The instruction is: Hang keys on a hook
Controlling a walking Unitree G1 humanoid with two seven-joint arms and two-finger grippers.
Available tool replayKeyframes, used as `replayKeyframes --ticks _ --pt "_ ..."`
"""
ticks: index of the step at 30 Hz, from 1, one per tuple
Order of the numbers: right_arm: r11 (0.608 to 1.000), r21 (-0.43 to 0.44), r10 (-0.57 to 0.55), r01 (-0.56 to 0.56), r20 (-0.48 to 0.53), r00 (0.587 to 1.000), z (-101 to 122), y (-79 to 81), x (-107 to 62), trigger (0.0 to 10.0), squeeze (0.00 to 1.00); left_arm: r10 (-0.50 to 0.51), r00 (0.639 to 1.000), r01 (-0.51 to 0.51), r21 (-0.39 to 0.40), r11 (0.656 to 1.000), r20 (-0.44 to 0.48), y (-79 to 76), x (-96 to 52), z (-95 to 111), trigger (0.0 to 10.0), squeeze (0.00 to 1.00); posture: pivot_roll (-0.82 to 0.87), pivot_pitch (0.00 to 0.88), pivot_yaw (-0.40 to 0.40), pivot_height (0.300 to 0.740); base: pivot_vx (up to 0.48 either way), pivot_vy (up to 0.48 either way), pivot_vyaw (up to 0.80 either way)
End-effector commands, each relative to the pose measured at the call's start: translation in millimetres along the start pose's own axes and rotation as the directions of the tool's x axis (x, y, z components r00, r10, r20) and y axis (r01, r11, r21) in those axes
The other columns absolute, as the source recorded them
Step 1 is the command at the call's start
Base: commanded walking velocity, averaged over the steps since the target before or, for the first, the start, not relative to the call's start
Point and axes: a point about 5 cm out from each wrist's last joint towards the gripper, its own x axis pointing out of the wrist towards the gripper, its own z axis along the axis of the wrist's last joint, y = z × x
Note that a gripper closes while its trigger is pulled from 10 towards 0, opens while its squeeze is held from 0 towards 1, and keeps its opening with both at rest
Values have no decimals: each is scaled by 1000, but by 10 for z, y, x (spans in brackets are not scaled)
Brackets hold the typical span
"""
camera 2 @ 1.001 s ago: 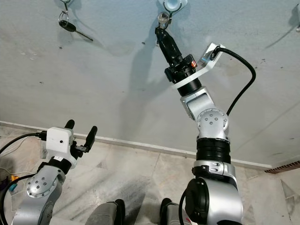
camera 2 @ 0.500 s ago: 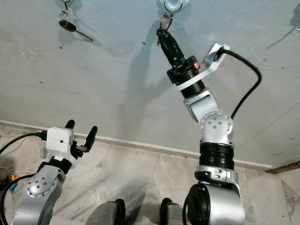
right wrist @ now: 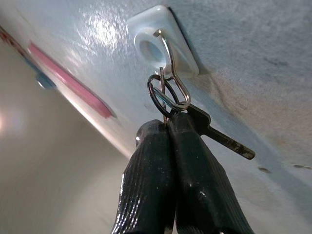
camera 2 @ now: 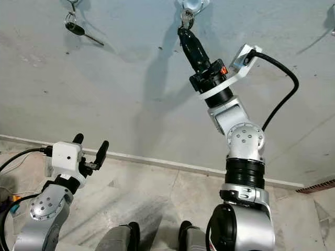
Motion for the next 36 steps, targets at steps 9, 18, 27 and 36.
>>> replayKeyframes --ticks 9,18,27,36 --pt "994 109 -13 8 44 999 -63 -46 59 10000 0 3 1000 -2 15 1000 -24 30 -56 -40 10000 0 187 267 92 740 0 0 0" --pt "981 185 -61 51 49 997 -224 -136 -38 10000 0 1 1000 0 17 1000 -27 24 -61 -38 10000 0 190 271 93 740 0 0 0" --pt "979 196 -75 64 46 996 -259 -148 -61 10000 0 0 1000 1 19 1000 -28 24 -58 -38 10000 0 188 270 95 740 0 0 0" --pt "996 52 -75 78 -57 996 -329 -89 -36 10000 0 -1 1000 1 16 1000 -27 6 -50 -41 10000 0 184 269 89 740 0 0 0"
